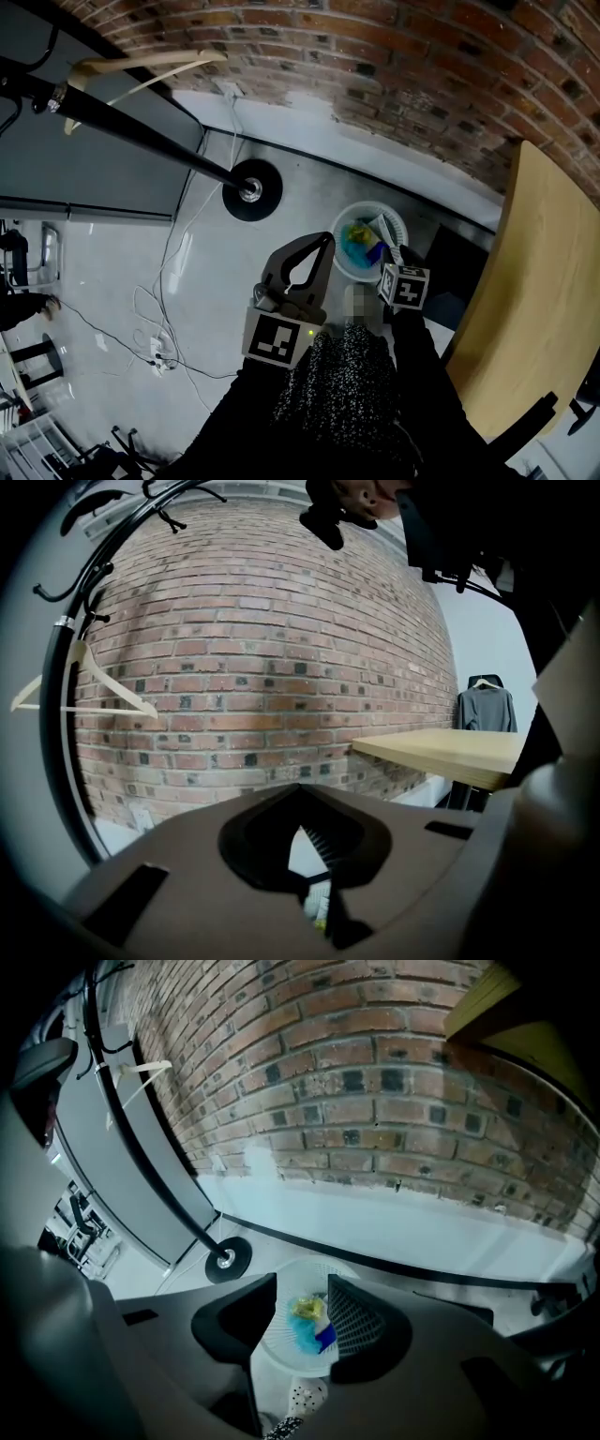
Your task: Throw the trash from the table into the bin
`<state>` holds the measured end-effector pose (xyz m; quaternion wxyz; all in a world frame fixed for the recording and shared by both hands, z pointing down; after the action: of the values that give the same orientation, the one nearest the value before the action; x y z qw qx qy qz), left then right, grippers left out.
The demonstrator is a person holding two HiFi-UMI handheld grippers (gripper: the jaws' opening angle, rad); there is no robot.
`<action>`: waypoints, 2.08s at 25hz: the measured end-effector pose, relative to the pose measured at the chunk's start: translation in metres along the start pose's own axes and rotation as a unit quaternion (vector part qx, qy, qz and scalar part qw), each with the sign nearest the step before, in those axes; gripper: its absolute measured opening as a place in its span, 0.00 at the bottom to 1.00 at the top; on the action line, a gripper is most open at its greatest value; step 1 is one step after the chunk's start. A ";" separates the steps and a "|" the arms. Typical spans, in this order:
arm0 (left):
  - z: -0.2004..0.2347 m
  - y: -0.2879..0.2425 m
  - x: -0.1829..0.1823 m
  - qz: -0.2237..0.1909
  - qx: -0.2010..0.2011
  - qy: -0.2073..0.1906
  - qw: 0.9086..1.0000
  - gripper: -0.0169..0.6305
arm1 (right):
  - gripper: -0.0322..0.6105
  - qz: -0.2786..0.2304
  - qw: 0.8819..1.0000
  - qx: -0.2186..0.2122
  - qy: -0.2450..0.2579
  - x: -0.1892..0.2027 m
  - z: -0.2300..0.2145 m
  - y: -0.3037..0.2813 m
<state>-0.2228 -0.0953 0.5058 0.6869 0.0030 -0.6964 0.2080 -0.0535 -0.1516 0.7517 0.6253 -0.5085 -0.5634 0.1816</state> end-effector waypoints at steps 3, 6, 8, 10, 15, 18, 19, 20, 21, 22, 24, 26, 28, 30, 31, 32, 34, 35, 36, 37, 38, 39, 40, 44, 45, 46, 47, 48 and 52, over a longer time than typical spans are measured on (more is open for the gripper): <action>-0.001 0.001 -0.003 -0.001 0.000 -0.001 1.000 0.04 | 0.29 -0.014 1.000 -0.005 -0.002 -0.009 0.002 0.006; -0.002 0.002 -0.009 -0.003 -0.001 -0.003 1.000 0.04 | 0.29 -0.025 1.000 -0.017 -0.002 -0.019 0.006 0.013; -0.003 0.003 -0.012 -0.004 -0.001 -0.005 1.000 0.04 | 0.29 -0.032 0.999 -0.021 0.001 -0.023 0.008 0.019; -0.003 0.007 -0.016 -0.007 -0.003 -0.007 1.000 0.04 | 0.29 -0.037 0.999 -0.027 0.005 -0.027 0.010 0.027; -0.003 0.018 -0.029 -0.012 -0.005 -0.005 1.000 0.04 | 0.28 -0.067 0.997 -0.034 0.027 -0.043 0.018 0.055; -0.004 0.026 -0.039 -0.014 -0.004 -0.008 1.000 0.04 | 0.20 -0.084 0.996 -0.021 0.036 -0.054 0.017 0.073; -0.005 0.028 -0.043 -0.015 -0.003 -0.009 1.000 0.04 | 0.16 -0.091 0.995 -0.016 0.038 -0.058 0.017 0.080; -0.006 0.030 -0.047 -0.017 -0.003 -0.011 1.000 0.04 | 0.13 -0.097 0.994 -0.014 0.040 -0.062 0.018 0.087; -0.007 0.032 -0.052 -0.019 -0.001 -0.013 1.000 0.04 | 0.12 -0.104 0.994 -0.013 0.042 -0.066 0.019 0.095; -0.008 0.034 -0.057 -0.024 0.001 -0.015 1.000 0.04 | 0.10 -0.110 0.993 -0.013 0.044 -0.071 0.021 0.103; -0.011 0.039 -0.068 -0.032 0.003 -0.017 0.999 0.04 | 0.08 -0.125 0.991 -0.014 0.046 -0.081 0.023 0.120; -0.013 0.044 -0.078 -0.036 0.004 -0.019 0.999 0.04 | 0.07 -0.143 0.989 -0.012 0.047 -0.091 0.023 0.138; -0.014 0.050 -0.086 -0.039 0.004 -0.021 0.999 0.04 | 0.07 -0.159 0.986 -0.010 0.046 -0.099 0.023 0.155; -0.015 0.056 -0.095 -0.043 0.004 -0.024 0.999 0.04 | 0.07 -0.173 0.984 -0.008 0.043 -0.107 0.025 0.172; -0.017 0.059 -0.100 -0.044 0.005 -0.028 0.999 0.04 | 0.07 -0.180 0.983 -0.007 0.041 -0.110 0.027 0.181; -0.018 0.062 -0.104 -0.045 0.006 -0.033 0.998 0.04 | 0.07 -0.185 0.982 -0.007 0.039 -0.113 0.028 0.189; -0.021 0.069 -0.111 -0.044 0.008 -0.042 0.998 0.04 | 0.07 -0.196 0.980 -0.006 0.036 -0.118 0.030 0.205; -0.023 0.072 -0.114 -0.043 0.009 -0.046 0.998 0.04 | 0.07 -0.202 0.979 -0.005 0.035 -0.120 0.032 0.212; -0.024 0.075 -0.117 -0.043 0.010 -0.048 0.998 0.04 | 0.07 -0.208 0.978 -0.003 0.035 -0.121 0.033 0.220; -0.025 0.078 -0.120 -0.044 0.009 -0.049 0.998 0.04 | 0.07 -0.214 0.976 -0.002 0.035 -0.123 0.034 0.228; -0.026 0.081 -0.123 -0.046 0.008 -0.047 0.998 0.04 | 0.07 -0.220 0.975 0.000 0.035 -0.124 0.035 0.236; -0.027 0.083 -0.125 -0.049 0.007 -0.046 0.998 0.04 | 0.07 -0.227 0.973 0.002 0.037 -0.126 0.037 0.244; -0.028 0.086 -0.128 -0.051 0.007 -0.044 0.998 0.04 | 0.07 -0.235 0.971 0.004 0.039 -0.127 0.039 0.253; -0.033 0.094 -0.135 -0.060 0.005 -0.031 0.998 0.04 | 0.07 -0.264 0.964 0.008 0.046 -0.131 0.047 0.288; -0.034 0.096 -0.137 -0.062 0.006 -0.027 0.998 0.04 | 0.07 -0.271 0.961 0.010 0.048 -0.132 0.048 0.296; -0.035 0.097 -0.140 -0.065 0.006 -0.024 0.998 0.04 | 0.07 -0.278 0.959 0.012 0.050 -0.133 0.049 0.304; -0.036 0.098 -0.142 -0.068 0.006 -0.023 0.997 0.04 | 0.07 -0.286 0.957 0.014 0.053 -0.135 0.050 0.311; -0.037 0.098 -0.145 -0.071 0.007 -0.023 0.997 0.04 | 0.07 -0.294 0.954 0.015 0.055 -0.136 0.052 0.319; -0.042 0.102 -0.154 -0.077 0.011 -0.022 0.997 0.04 | 0.07 -0.317 0.946 0.021 0.059 -0.139 0.056 0.346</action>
<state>-0.2032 -0.0329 0.3277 0.6850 0.0684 -0.7069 0.1622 -0.0251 -0.0946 0.3799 0.6931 -0.3000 -0.6539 -0.0446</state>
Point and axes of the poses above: the fingertips, and each gripper's own axes: y backward along the fingers, z to its left, x out of its underside, the point moved 5 cm from there along y, backward along the fingers, and after that the axes turned 5 degrees about x, right-handed, at the moved point
